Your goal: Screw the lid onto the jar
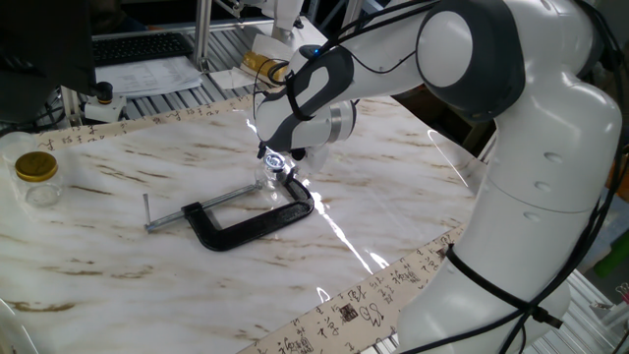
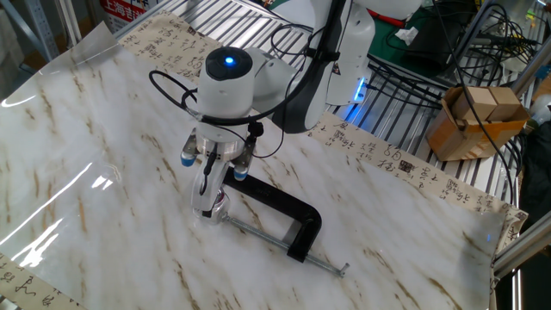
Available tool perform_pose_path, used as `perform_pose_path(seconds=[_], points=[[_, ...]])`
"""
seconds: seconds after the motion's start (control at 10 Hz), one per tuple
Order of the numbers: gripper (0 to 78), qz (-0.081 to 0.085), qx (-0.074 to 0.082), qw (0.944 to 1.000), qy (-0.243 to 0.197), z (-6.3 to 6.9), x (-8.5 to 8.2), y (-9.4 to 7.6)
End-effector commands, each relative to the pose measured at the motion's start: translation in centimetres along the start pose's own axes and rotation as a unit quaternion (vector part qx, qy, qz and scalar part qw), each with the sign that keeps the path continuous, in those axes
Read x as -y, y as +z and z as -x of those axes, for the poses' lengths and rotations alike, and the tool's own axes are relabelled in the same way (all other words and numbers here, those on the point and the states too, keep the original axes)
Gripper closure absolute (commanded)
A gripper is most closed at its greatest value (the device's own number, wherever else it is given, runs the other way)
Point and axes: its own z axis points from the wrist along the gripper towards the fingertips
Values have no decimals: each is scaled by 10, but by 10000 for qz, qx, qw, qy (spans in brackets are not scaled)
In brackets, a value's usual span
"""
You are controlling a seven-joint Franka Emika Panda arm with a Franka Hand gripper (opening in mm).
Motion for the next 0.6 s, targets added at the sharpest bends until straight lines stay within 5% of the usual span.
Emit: perform_pose_path(seconds=[0.1, 0.6], points=[[1, -11, 19, 9999, -164, 0, -1, -4], [1, -33, 40, 9989, -474, 0, -1, -12]])
